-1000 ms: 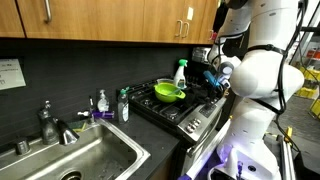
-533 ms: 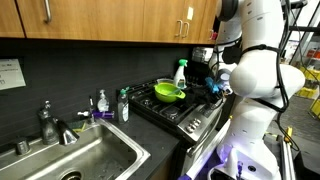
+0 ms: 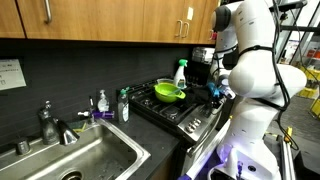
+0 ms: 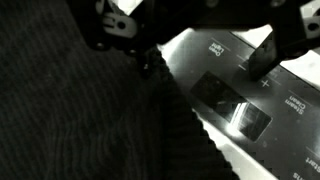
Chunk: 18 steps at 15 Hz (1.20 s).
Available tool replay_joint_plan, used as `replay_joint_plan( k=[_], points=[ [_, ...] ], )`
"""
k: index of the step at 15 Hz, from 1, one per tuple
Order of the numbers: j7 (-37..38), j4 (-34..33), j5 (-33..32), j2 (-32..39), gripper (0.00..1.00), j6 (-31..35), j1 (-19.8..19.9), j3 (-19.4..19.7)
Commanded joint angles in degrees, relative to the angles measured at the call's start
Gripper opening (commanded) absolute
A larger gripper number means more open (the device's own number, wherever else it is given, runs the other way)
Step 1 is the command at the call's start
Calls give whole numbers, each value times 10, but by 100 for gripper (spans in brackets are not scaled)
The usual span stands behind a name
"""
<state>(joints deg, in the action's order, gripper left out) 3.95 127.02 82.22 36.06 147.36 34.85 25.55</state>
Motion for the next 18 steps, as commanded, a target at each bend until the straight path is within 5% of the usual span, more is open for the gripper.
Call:
replay_joint_plan(
  k=[1, 18],
  points=[
    [49, -18, -3, 4, 100, -47, 24, 0],
    [95, -45, 0, 5, 100, -76, 74, 0]
  ],
)
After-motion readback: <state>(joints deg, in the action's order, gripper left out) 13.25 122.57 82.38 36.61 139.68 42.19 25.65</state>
